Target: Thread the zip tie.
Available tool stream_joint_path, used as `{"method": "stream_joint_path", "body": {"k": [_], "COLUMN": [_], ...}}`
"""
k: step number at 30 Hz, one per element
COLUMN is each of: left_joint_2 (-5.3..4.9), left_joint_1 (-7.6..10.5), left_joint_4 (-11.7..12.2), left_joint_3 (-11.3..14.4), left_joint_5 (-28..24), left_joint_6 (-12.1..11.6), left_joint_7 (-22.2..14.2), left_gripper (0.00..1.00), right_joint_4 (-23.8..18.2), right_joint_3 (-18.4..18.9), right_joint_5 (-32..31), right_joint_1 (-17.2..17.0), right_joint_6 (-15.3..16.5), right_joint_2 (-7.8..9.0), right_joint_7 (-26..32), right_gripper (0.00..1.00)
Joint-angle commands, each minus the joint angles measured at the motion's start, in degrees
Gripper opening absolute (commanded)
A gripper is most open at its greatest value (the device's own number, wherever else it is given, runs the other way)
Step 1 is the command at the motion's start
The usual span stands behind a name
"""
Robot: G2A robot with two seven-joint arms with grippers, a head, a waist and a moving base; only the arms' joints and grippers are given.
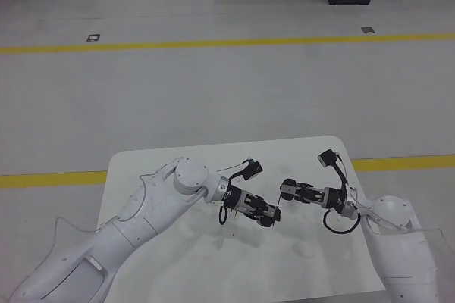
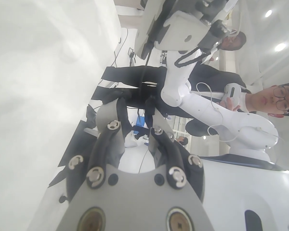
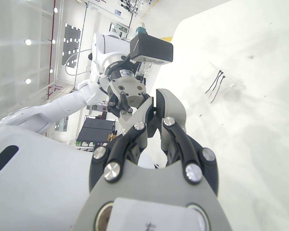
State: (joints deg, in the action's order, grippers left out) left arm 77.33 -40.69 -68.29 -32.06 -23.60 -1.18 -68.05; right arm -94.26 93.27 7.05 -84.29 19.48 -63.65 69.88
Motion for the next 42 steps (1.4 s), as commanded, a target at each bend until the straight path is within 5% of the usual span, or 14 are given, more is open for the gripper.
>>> {"method": "stream_joint_path", "body": {"k": [1, 16, 17, 19, 22, 30, 42], "left_joint_2": [-0.01, -0.21, -0.23, -0.28, -0.35, -0.48, -0.82], "left_joint_1": [-0.02, -0.3, -0.32, -0.38, -0.49, -0.33, 1.4], "left_joint_4": [0.03, 0.22, 0.2, 0.15, 0.0, -0.45, -1.27], "left_joint_3": [-0.02, -0.43, -0.48, -0.58, -0.67, -0.45, 0.72], "left_joint_5": [-0.09, -1.19, -1.24, -1.32, -1.36, -0.83, 1.9], "left_joint_6": [-0.04, -0.35, -0.34, -0.29, -0.2, 0.47, 2.28], "left_joint_7": [0.01, 0.25, 0.33, 0.51, 0.67, 0.16, -4.24], "left_gripper": [0.0, 0.0, 0.0, 0.0, 0.0, 0.0, 0.0], "right_joint_4": [0.02, -0.1, -0.1, -0.09, -0.12, 0.47, 5.52], "right_joint_3": [-0.03, -0.09, -0.06, 0.03, 0.18, 0.72, 1.6], "right_joint_5": [-0.04, 0.34, 0.37, 0.29, 0.34, 1.61, 9.77], "right_joint_1": [-0.02, -0.5, -0.53, -0.61, -0.68, -0.73, 0.55], "right_joint_6": [0.0, 0.0, 0.0, 0.0, 0.0, 0.0, 0.0], "right_joint_2": [0.01, 0.07, 0.07, 0.09, 0.12, 0.23, 0.68], "right_joint_7": [-0.13, -0.6, -0.63, -0.77, -0.81, 0.14, 9.76], "right_gripper": [0.0, 0.0, 0.04, 0.36, 0.46, 0.47, 0.44]}}
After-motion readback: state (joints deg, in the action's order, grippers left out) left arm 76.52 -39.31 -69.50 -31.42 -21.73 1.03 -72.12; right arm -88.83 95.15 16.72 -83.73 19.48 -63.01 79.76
